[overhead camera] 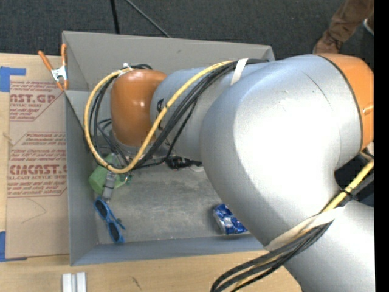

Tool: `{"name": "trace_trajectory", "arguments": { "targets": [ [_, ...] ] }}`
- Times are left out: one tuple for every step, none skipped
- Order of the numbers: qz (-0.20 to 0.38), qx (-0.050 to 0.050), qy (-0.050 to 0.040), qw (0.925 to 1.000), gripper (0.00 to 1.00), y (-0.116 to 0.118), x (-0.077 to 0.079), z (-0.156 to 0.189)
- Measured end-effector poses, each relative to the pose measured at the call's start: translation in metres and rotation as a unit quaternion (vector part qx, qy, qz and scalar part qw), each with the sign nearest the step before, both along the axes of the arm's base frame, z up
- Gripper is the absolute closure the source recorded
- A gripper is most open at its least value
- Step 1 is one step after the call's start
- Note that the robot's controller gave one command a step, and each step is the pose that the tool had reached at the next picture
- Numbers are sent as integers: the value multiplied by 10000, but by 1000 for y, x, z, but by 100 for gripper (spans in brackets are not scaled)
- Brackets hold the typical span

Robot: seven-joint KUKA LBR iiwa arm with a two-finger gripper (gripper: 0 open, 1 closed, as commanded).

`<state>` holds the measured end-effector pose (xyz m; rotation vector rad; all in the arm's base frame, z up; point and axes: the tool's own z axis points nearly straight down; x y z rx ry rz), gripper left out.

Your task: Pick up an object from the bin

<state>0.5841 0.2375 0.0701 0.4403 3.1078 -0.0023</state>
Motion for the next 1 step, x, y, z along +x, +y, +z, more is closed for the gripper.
{"name": "trace_trajectory", "arguments": {
  "targets": [
    [-72, 34, -30, 10000, 100, 6, -17, 143]
  ]
}}
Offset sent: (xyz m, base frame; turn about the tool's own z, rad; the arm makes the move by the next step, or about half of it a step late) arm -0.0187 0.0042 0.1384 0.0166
